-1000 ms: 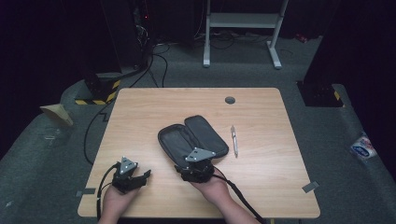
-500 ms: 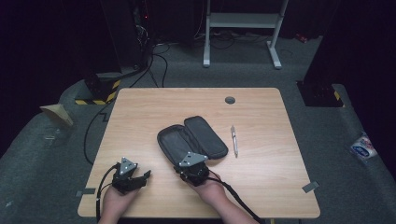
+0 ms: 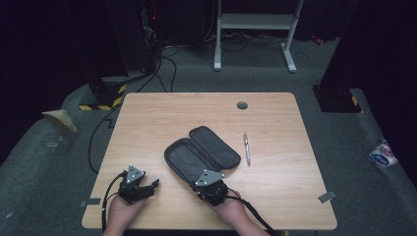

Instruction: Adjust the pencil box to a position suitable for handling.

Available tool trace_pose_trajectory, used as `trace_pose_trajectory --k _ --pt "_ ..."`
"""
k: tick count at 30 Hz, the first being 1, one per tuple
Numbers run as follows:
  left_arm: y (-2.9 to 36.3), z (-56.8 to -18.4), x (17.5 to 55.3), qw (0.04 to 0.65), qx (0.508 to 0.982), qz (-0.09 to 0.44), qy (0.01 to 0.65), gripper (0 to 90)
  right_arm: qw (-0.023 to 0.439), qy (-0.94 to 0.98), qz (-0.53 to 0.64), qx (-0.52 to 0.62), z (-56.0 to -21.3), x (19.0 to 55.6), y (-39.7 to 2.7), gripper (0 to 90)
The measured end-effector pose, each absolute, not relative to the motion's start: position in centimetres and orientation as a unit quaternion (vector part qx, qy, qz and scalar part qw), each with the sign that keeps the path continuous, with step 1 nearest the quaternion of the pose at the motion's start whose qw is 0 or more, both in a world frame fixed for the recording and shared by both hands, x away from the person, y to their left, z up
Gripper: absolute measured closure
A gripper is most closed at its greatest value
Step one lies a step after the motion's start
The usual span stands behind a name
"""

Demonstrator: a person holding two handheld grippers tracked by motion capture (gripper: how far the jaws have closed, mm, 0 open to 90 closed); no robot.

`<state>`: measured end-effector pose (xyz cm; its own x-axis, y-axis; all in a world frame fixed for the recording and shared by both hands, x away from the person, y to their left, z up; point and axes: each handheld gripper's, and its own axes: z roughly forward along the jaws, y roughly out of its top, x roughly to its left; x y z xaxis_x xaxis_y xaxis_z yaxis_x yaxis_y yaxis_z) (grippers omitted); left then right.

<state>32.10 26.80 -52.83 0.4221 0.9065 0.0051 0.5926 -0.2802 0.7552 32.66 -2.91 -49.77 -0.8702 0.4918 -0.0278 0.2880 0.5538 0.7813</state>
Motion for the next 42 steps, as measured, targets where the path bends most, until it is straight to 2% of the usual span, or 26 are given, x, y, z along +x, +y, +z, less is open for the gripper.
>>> trace_pose_trajectory --k 13,16,17,18,24,28,30,32,38,42 --pt "26.8 -52.8 32.2 0.351 0.770 0.223 0.484 33.9 0.143 0.860 0.418 0.253 -48.9 31.2 -6.6 79.1" --pt "26.8 -52.8 32.2 0.350 0.770 0.223 0.484 34.1 0.145 0.860 0.413 0.261 -48.8 31.2 -7.4 71.1" --pt "26.8 -52.8 32.2 0.351 0.769 0.223 0.485 34.1 0.145 0.860 0.413 0.261 -48.8 31.2 -7.4 71.1" --pt "26.9 -52.8 32.2 0.350 0.768 0.225 0.487 35.3 0.141 0.853 0.427 0.265 -48.3 31.2 -8.1 65.9" --pt "27.1 -52.7 32.2 0.349 0.762 0.228 0.496 45.4 0.163 0.818 0.452 0.317 -46.9 32.6 -11.6 68.1" --pt "26.9 -52.3 32.8 0.337 0.759 0.225 0.509 50.2 0.193 0.806 0.433 0.355 -47.5 33.7 -13.7 73.4" --pt "26.8 -52.2 33.0 0.338 0.758 0.229 0.509 54.0 0.194 0.805 0.423 0.368 -48.1 34.0 -14.3 74.5" --pt "26.5 -51.9 33.2 0.342 0.753 0.242 0.507 58.2 0.192 0.805 0.414 0.379 -48.7 34.3 -14.6 75.3" --pt "25.6 -51.6 34.2 0.345 0.743 0.267 0.507 63.5 0.184 0.815 0.400 0.378 -49.8 34.0 -14.0 75.3" --pt "24.9 -51.1 35.3 0.361 0.742 0.254 0.504 64.9 0.187 0.819 0.389 0.377 -50.4 33.4 -13.6 74.3"
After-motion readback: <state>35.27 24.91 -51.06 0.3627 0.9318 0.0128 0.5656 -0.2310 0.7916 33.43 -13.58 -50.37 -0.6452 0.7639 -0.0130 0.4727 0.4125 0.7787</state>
